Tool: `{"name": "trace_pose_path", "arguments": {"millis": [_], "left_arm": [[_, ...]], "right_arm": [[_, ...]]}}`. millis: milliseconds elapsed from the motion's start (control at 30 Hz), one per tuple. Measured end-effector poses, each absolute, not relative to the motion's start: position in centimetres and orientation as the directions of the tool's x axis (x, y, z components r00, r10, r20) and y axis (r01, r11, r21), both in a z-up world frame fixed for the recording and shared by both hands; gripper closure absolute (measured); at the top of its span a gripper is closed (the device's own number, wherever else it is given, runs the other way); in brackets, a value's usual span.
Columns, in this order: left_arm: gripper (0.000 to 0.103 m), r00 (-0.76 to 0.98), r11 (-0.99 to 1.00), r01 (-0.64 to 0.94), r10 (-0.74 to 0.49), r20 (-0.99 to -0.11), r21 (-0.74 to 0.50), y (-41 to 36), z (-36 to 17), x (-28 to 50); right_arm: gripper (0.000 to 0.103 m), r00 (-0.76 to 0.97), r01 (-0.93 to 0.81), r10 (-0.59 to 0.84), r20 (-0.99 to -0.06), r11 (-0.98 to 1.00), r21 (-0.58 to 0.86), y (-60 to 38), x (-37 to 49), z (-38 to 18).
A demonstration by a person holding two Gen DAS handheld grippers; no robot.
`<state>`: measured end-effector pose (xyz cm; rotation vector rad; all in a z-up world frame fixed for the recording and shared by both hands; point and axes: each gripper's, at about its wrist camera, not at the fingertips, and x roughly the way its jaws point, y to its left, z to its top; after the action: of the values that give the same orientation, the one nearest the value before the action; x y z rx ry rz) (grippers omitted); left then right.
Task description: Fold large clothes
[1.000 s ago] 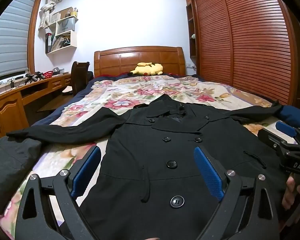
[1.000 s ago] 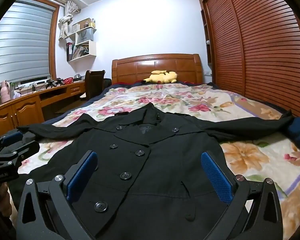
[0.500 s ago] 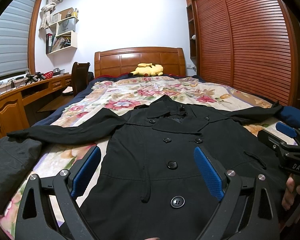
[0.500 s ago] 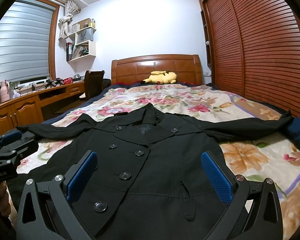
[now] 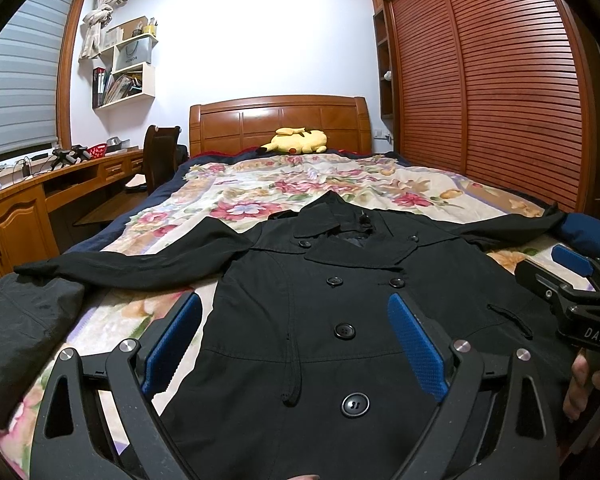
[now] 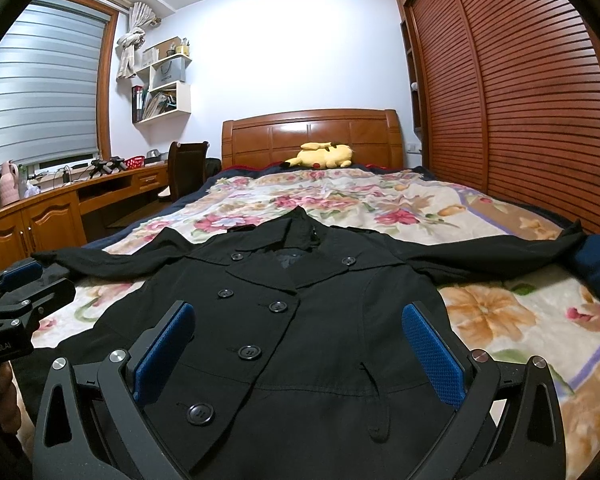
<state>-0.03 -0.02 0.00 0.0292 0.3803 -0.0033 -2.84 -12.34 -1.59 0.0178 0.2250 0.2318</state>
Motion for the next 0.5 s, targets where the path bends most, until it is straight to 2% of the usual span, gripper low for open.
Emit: {"name": "trace_pose_path", "arguments": {"millis": [500], "left_arm": [[0.008, 0.93, 1.0, 0.009, 0.002, -0.368, 0.028, 0.01, 0.01, -0.05]], "right_arm": [[0.0, 0.949, -0.226, 0.23, -0.217, 0.973, 0.043, -12.39, -2.83, -1.6]]}}
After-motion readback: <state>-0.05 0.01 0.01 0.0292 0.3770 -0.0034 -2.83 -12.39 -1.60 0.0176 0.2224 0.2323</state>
